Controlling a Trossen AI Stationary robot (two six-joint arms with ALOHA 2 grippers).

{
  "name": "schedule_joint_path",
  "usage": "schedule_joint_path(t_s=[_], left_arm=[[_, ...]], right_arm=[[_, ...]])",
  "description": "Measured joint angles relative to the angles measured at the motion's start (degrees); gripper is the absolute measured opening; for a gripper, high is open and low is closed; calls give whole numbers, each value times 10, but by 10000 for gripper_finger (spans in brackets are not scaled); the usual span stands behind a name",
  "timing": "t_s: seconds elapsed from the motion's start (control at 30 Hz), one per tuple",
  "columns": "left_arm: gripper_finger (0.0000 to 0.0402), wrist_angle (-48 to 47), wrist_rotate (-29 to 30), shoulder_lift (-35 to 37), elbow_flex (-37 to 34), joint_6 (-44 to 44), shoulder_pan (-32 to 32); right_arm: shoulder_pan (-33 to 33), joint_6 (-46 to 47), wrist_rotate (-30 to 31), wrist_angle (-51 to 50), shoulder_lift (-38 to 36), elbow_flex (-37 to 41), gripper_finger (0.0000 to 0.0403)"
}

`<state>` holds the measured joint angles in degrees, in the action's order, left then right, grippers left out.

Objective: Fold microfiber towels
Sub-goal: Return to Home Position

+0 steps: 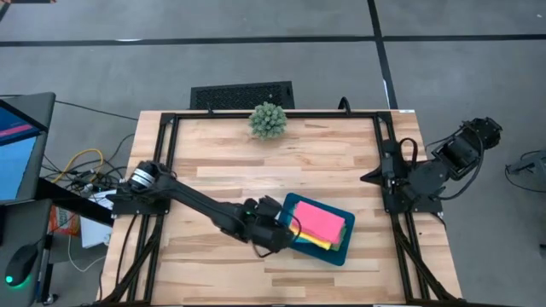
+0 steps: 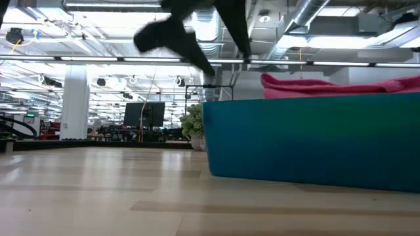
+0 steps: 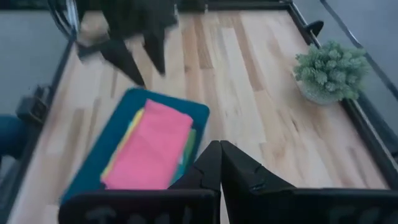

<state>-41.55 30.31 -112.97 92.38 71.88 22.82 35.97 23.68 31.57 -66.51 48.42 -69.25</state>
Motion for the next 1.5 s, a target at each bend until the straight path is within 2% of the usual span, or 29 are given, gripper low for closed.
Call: schedule_joint_path(t_s=[0.13, 0.23, 0.4, 0.47, 0.57, 0.63, 0.8, 0.97, 1.03, 1.13, 1.2, 1.27, 1.37, 1.5], left_arm=[[253, 1, 42, 51, 0, -142, 15], [253, -8, 105, 88, 0, -233, 20], [253, -51, 164, 172, -4, -327, 4], [253, -49, 161, 211, -32, -357, -6], [253, -7, 81, 271, -110, -399, -33], [253, 46, 14, 319, -190, -412, -58], [253, 285, -147, 428, -431, -475, -129], [253, 496, -257, 524, -622, -515, -216], [253, 501, -280, 582, -672, -522, -252], [253, 502, -283, 666, -726, -526, -305], [253, 484, -295, 737, -755, -530, -335], [253, 476, -317, 805, -772, -539, -358], [253, 415, -319, 914, -797, -532, -376], [253, 315, -281, 1054, -809, -501, -378]], right_arm=[[0, -5, 16, -12, -1, 4, 28], [6, -72, 67, 73, -14, 37, 28], [-11, -148, 60, 199, -105, 105, 28], [-22, -151, 56, 228, -153, 140, 28], [-35, -152, 54, 270, -251, 193, 28], [-40, -165, 53, 306, -319, 236, 28], [-42, -215, 11, 411, -476, 346, 28], [-47, -195, 6, 411, -477, 381, 28], [-50, -192, 13, 423, -466, 385, 28], [-53, -189, 13, 413, -481, 388, 28], [-54, -191, 25, 429, -482, 382, 28], [-56, -192, 28, 401, -482, 389, 28], [-57, -192, 29, 413, -483, 395, 28], [-57, -190, 10, 460, -482, 442, 28]])
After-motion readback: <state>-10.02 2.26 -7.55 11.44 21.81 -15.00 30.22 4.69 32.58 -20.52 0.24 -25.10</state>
